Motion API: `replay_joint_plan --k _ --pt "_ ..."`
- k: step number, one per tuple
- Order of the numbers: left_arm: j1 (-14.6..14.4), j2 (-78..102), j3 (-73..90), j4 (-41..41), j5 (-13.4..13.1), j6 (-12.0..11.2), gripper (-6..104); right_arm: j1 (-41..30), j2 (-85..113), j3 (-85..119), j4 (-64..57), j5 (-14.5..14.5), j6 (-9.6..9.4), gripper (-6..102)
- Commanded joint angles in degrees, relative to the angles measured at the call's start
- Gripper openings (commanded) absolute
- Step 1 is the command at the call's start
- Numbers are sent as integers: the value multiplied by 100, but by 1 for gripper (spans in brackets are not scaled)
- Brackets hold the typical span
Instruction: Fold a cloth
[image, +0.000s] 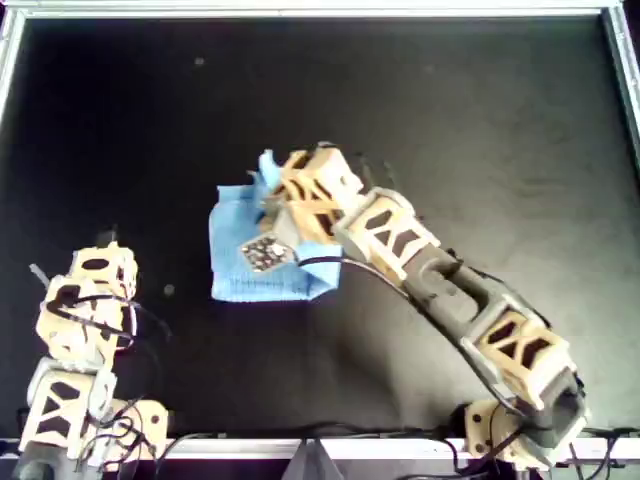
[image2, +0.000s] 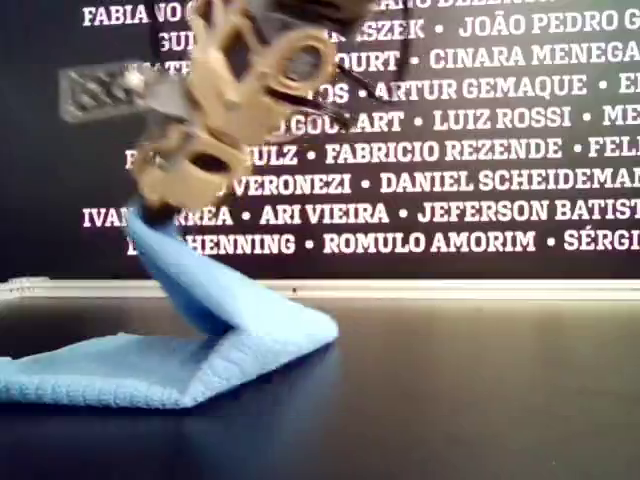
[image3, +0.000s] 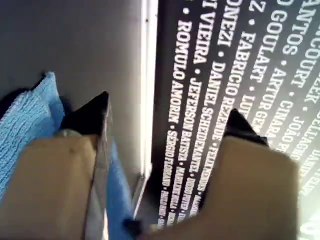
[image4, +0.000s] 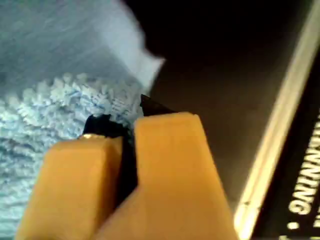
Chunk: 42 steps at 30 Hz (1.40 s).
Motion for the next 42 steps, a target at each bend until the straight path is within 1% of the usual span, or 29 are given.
replay_joint_plan --k 1,8,10,11,13,17,20,24,26,28,30,36,42 --pt "97 97 -79 -18 -18 26 80 141 -105 -976 -176 -79 26 1" --pt "105 97 -79 -18 -18 26 80 536 -747 -1415 -176 -97 26 1" --pt "105 97 -79 -18 -18 26 80 624 -914 -1415 -176 -167 26 2" --pt "105 97 -79 -18 -18 26 80 677 -993 -1415 -176 -167 26 2" --pt "105 97 -79 -18 -18 35 80 756 -1116 -1424 -185 -79 26 3" --pt "105 97 -79 -18 -18 35 80 765 -1266 -1424 -185 -79 26 5" --pt "105 97 -79 -18 -18 35 80 721 -1354 -1424 -185 -79 26 15" --pt "105 97 -79 -18 -18 35 80 686 -1274 -1380 -176 -79 26 37" --pt "105 97 -79 -18 -18 35 80 659 -1187 -1327 -167 -79 18 45" --pt "105 97 -79 -18 -18 35 80 650 -1160 -1406 -62 -79 -18 50" --pt "105 97 -79 -18 -18 35 80 642 -949 -1283 -53 -79 -62 50" --pt "105 97 -79 -18 -18 35 80 624 -246 -967 316 -79 -79 50" --pt "105 97 -79 -18 -18 35 80 404 378 -281 905 -70 -79 50"
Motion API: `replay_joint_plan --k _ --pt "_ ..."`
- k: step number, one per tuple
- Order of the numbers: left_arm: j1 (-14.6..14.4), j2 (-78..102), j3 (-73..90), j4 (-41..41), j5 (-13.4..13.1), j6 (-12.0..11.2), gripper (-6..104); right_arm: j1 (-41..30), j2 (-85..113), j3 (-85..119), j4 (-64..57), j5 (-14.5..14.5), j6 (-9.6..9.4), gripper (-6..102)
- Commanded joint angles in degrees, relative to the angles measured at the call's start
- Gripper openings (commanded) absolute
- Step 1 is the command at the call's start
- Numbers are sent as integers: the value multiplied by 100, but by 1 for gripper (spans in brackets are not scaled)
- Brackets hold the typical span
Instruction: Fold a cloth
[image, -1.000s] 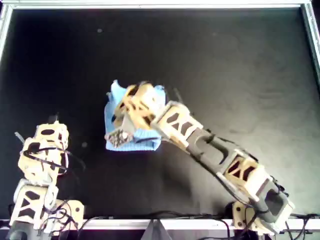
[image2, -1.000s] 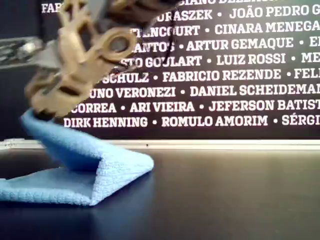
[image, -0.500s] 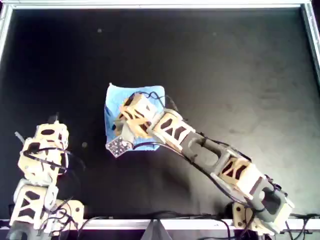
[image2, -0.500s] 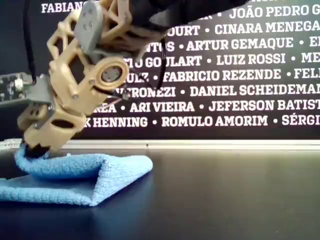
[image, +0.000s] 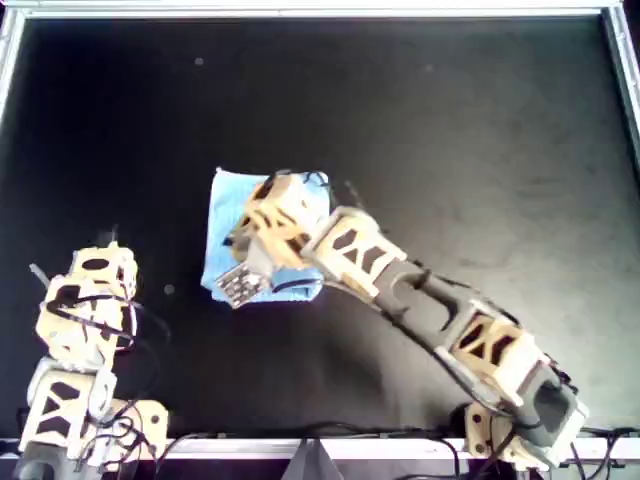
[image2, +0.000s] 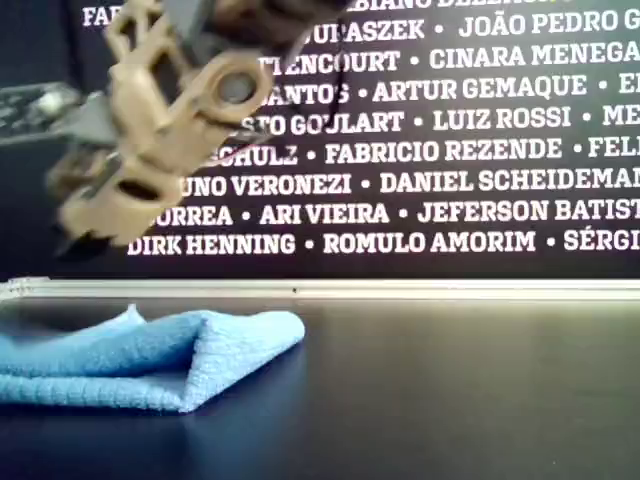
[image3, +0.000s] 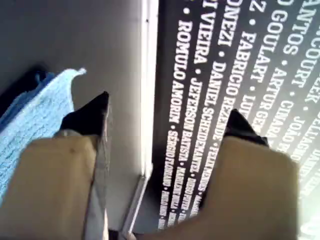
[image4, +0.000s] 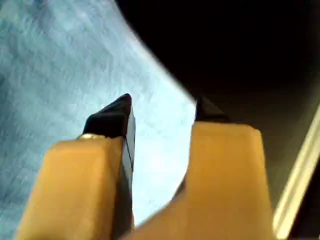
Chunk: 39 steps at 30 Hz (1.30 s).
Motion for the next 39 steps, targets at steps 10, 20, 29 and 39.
replay_joint_plan --k 10,20,29,39 --pt "97 97 -79 -18 -18 18 80 -1002 3647 2865 264 1362 -35 50" --pt "70 97 -79 -18 -18 18 80 -3357 6697 5476 255 3454 -44 50" --pt "62 97 -79 -18 -18 18 79 -3656 11180 8244 255 3463 -53 43" --pt "26 97 -79 0 53 -88 79 -3656 13307 10934 -229 3560 -44 4"
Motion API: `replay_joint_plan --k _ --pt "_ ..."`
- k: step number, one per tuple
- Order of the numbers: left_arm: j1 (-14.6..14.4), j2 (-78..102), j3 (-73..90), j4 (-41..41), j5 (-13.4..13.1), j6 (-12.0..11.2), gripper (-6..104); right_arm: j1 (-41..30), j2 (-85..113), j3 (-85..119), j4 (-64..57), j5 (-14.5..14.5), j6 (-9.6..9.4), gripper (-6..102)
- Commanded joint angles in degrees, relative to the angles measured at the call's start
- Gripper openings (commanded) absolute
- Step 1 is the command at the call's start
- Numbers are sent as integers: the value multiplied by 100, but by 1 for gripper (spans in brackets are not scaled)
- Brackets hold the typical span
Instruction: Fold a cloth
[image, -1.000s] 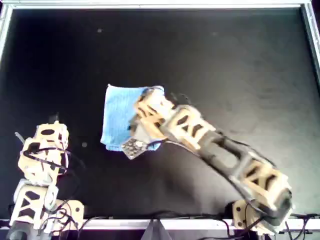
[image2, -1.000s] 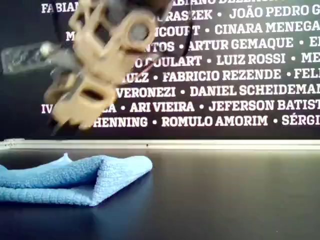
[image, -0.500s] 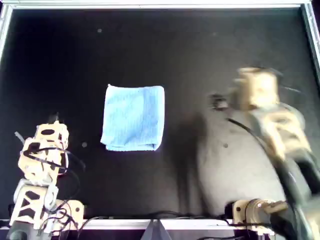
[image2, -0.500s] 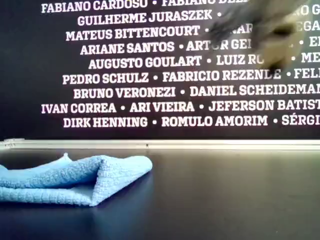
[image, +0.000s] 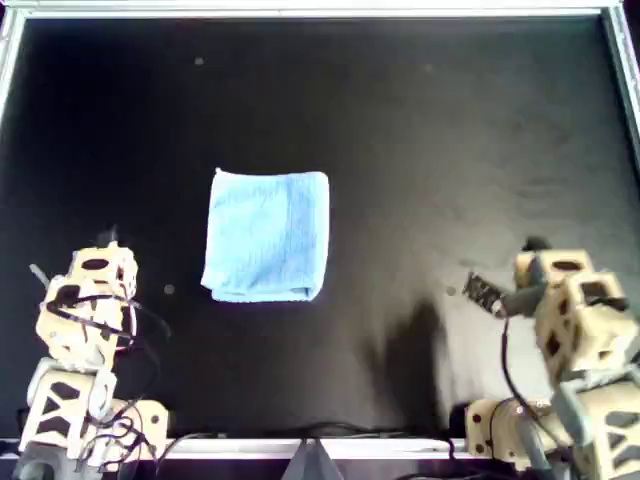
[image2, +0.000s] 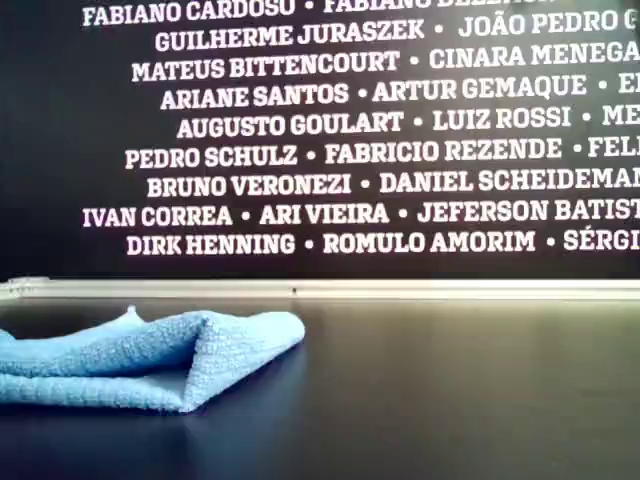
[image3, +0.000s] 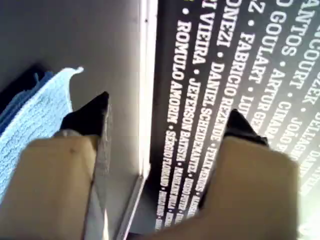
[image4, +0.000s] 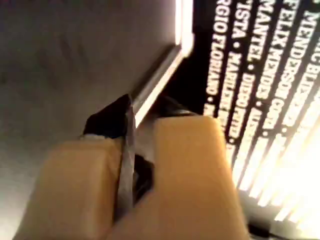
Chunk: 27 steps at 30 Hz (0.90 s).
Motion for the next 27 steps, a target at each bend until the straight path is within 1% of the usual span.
replay_joint_plan --k 1,2,3,6,7,9,12,15,17,19,20,21,23,26,27 --pt "26 97 -79 0 44 -18 78 -44 316 290 -483 44 18 1" --pt "26 97 -79 0 18 -18 77 -53 308 466 -598 44 18 -2" --pt "26 97 -88 0 -18 -18 75 -70 299 571 -712 44 18 -3" --pt "53 97 -88 0 -26 18 65 -211 290 888 -1072 44 18 -1" --pt "44 97 -79 0 -26 62 61 -290 290 993 -1239 44 18 -1" --pt "44 97 -79 0 -26 70 52 -483 290 1274 -1670 44 18 -1" --pt "35 97 -79 -9 53 79 37 -791 290 1978 -2558 35 18 -1" --pt "26 97 -79 -9 70 79 21 -861 299 2786 -3463 35 26 -1" --pt "26 97 -79 -9 18 79 9 -879 299 2821 -3595 35 26 -1" --pt "35 97 -79 -9 -26 79 2 -879 308 2786 -3551 35 26 -1" --pt "44 97 -79 -9 -26 79 1 -870 299 2786 -3542 35 26 -1" --pt "62 97 -79 0 -26 -9 2 -879 299 2786 -3542 44 18 -1" --pt "44 97 -79 -9 9 -18 5 -879 299 2786 -3542 53 18 -1" --pt "26 97 -88 -18 70 -18 5 -870 308 2628 -3551 44 18 -1" --pt "26 97 -88 -18 70 35 4 -879 308 2575 -3551 44 18 -1"
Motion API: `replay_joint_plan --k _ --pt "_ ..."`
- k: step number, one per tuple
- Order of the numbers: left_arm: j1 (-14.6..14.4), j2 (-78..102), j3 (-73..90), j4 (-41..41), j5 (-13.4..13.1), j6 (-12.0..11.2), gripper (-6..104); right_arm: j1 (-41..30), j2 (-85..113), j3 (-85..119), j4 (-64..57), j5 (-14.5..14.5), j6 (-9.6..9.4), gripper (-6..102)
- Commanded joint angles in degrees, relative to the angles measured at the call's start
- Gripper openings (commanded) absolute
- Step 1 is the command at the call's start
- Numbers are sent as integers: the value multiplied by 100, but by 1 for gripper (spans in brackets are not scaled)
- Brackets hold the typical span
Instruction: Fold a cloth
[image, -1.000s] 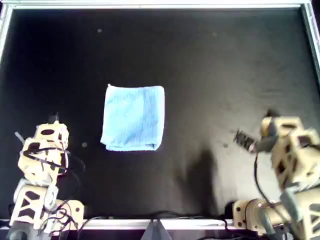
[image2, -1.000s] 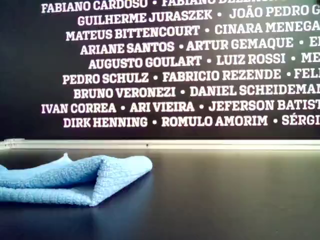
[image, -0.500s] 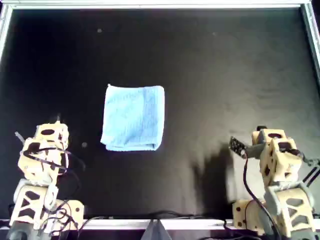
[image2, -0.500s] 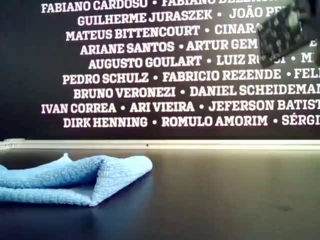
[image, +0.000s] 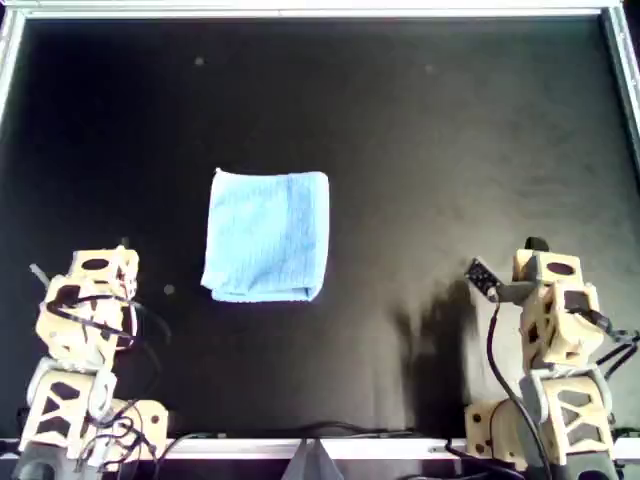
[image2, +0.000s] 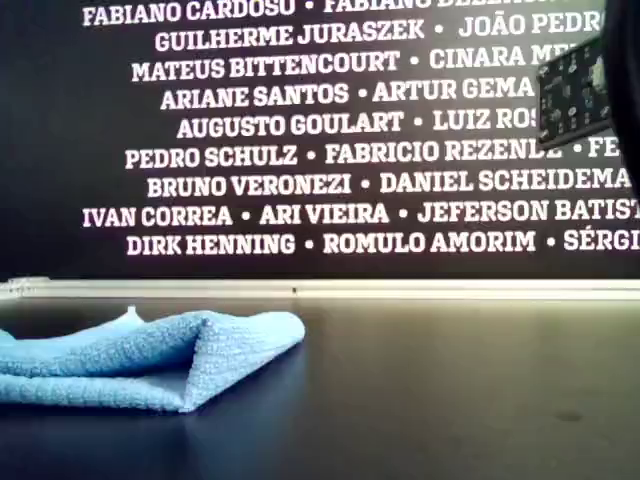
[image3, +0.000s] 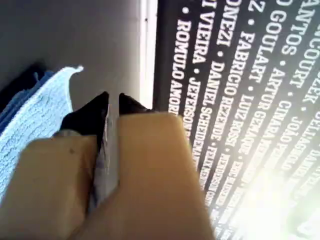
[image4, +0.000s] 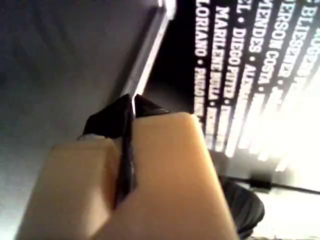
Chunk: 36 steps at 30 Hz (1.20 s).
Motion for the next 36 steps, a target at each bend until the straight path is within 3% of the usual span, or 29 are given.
replay_joint_plan --k 1,5,12,20,29,36 --pt "53 97 -88 -18 9 -18 4 -9 229 -141 -264 35 18 -1" --pt "97 26 -79 149 -70 -18 0 -26 193 88 -141 35 18 -1" --pt "26 105 -79 1230 -70 -18 -1 62 220 97 1002 35 18 -1" --pt "70 105 -79 1784 -88 70 -1 88 229 97 2479 0 35 -1" --pt "26 105 -79 3516 -62 -18 -1 97 229 97 2558 -62 123 -1" --pt "26 114 -79 3647 9 -26 -1 97 229 97 2725 -70 123 -1"
